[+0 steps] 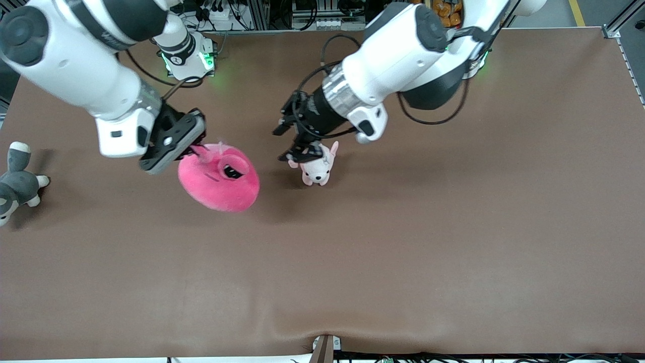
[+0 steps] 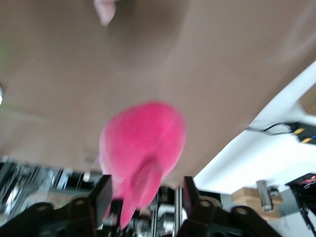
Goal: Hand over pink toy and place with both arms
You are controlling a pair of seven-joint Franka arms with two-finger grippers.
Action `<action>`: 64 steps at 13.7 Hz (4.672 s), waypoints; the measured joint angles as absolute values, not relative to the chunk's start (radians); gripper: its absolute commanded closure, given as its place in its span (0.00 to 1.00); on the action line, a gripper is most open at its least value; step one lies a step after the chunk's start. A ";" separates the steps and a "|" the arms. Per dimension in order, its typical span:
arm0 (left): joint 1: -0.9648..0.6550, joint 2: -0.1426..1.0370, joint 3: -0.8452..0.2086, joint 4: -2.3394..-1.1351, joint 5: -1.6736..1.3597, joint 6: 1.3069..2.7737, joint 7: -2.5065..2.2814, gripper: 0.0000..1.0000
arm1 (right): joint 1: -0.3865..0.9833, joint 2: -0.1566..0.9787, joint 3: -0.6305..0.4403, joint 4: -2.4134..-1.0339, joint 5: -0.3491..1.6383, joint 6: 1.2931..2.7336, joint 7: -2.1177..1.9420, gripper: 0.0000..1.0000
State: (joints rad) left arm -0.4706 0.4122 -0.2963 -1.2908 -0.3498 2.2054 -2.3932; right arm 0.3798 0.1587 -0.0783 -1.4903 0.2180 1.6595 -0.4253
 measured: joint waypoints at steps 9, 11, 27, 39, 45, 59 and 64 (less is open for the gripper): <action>-0.344 0.389 -0.289 -1.301 -0.033 1.895 -1.830 0.00 | 0.188 0.183 -0.082 -1.560 0.162 1.632 -0.594 1.00; -0.276 0.388 -0.287 -1.299 -0.030 1.829 -1.642 0.00 | 0.174 0.202 -0.082 -1.565 0.139 1.633 -0.603 1.00; 0.145 0.130 -0.279 -1.318 -0.004 1.416 -0.380 0.00 | -0.067 0.411 -0.082 -1.568 0.139 1.802 -1.153 1.00; -0.132 -0.115 0.012 -1.588 -0.004 1.427 -0.211 0.00 | -0.285 0.524 -0.081 -1.608 0.327 1.684 -1.249 0.00; -0.133 -0.115 -0.032 -1.602 0.064 1.460 -0.208 0.00 | -0.285 0.512 -0.073 -1.548 0.327 1.686 -1.249 0.00; -0.123 -0.115 -0.022 -1.604 0.051 1.480 -0.208 0.00 | -0.087 0.344 -0.055 -1.455 0.236 1.682 -0.694 0.00; -0.121 -0.123 -0.023 -1.603 0.037 1.480 -0.168 0.00 | 0.006 0.221 -0.053 -1.462 0.156 1.653 -0.447 0.00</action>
